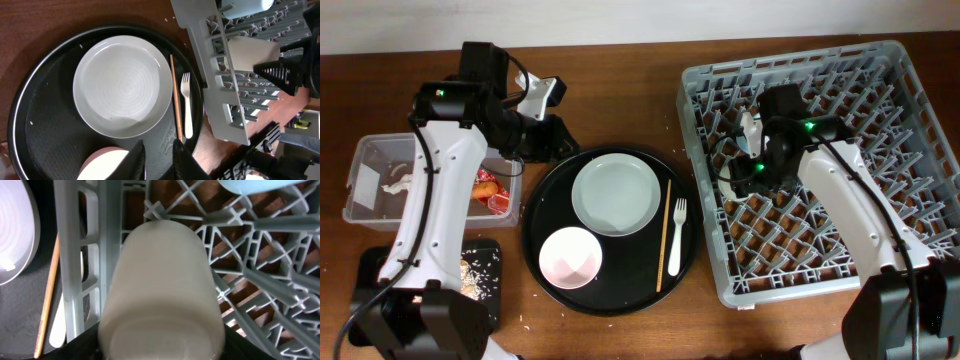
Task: Sort waste into correct bins and load items into the dishwasher rack
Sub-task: 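Lower the cream cup upside down into the rack with the right gripper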
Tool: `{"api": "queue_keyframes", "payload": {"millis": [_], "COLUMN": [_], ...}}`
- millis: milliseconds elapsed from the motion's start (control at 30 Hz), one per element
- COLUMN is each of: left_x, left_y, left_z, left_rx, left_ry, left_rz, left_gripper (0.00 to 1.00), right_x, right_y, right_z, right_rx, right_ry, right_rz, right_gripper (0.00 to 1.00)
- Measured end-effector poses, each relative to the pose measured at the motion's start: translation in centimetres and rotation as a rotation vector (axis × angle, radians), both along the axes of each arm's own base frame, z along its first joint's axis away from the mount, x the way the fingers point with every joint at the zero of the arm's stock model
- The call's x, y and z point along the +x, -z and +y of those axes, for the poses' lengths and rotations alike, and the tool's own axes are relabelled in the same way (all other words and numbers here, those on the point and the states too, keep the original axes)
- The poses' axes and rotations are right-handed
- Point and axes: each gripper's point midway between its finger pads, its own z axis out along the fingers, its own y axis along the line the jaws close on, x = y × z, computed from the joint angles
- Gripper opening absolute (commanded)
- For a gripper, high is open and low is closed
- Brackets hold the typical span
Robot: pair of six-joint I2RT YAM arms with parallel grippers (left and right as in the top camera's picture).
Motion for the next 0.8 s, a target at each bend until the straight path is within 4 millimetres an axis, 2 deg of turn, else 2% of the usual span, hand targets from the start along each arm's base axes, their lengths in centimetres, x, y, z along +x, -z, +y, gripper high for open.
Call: {"api": "queue_keyframes", "payload": {"millis": [33, 100, 133, 167, 233, 300, 400, 500, 667, 700, 767, 800], "left_x": [0.0, 0.0, 0.0, -0.1, -0.1, 0.0, -0.4, -2.8, -7.9, -8.9, -9.4, -9.9], "left_y": [0.0, 0.0, 0.0, 0.0, 0.1, 0.2, 1.3, 1.4, 1.4, 2.3, 4.1, 6.0], "left_z": [0.0, 0.0, 0.0, 0.0, 0.1, 0.4, 2.2, 5.4, 7.1, 7.3, 7.4, 7.5], "left_rx": [0.000, 0.000, 0.001, 0.002, 0.004, 0.021, 0.127, 0.306, 0.404, 0.419, 0.430, 0.434], "left_ry": [0.000, -0.001, -0.001, -0.002, -0.004, -0.017, -0.099, -0.173, -0.187, -0.180, -0.179, -0.185], "left_rz": [0.000, 0.001, 0.001, 0.004, 0.007, 0.011, 0.061, 0.118, 0.286, 0.331, 0.364, 0.391], "left_gripper": [0.25, 0.25, 0.20, 0.14, 0.12, 0.11, 0.08, 0.08, 0.17, 0.19, 0.20, 0.20], "right_x": [0.1, 0.0, -0.1, 0.2, 0.4, 0.3, 0.1, -0.7, -1.1, -1.1, -1.1, -1.1], "right_y": [0.0, -0.2, -0.7, -1.9, -3.8, -6.7, -9.9, -10.4, -10.6, -10.7, -10.7, -10.7], "right_z": [0.0, -0.1, -0.1, -0.1, -0.1, -0.1, 0.0, 1.7, 2.9, 3.0, 3.0, 3.0], "right_rx": [-0.002, -0.005, -0.008, -0.007, -0.006, -0.004, 0.008, 0.103, 0.176, 0.180, 0.184, 0.184], "right_ry": [0.000, 0.003, 0.002, 0.002, 0.003, 0.003, 0.001, -0.021, -0.037, -0.038, -0.039, -0.039], "right_rz": [-0.004, 0.001, 0.011, 0.001, -0.009, -0.017, -0.044, -0.011, 0.004, 0.004, 0.006, 0.004], "right_gripper": [0.96, 0.97, 0.97, 0.97, 0.99, 0.99, 0.99, 0.99, 0.99, 0.99, 0.99, 0.99]}}
